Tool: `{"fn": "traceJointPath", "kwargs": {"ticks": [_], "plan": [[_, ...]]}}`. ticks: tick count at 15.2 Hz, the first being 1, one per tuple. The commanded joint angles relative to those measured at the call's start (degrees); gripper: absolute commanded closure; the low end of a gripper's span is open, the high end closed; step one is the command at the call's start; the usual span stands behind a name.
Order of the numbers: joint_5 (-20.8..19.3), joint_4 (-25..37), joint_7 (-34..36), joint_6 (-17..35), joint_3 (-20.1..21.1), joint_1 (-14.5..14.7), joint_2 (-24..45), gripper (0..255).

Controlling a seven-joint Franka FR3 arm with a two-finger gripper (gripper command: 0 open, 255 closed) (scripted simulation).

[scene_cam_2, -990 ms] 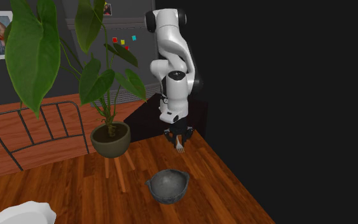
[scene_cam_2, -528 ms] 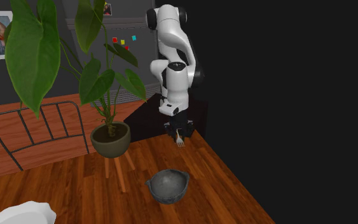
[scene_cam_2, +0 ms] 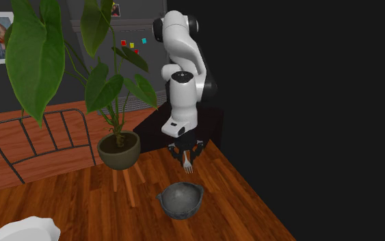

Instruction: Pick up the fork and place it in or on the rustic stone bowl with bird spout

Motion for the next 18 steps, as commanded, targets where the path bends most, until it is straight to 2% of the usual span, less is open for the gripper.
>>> {"fn": "traceJointPath", "kwargs": {"ticks": [1, 5, 18], "plan": [[-1.0, 6.7, -0.1, -2.4, -0.5, 0.4, 4.4, 255], [-2.3, 21.7, -1.1, -8.3, -1.6, 1.3, 13.6, 255], [-3.5, 19.3, -0.5, -1.0, -2.4, 1.8, 18.6, 255]]}}
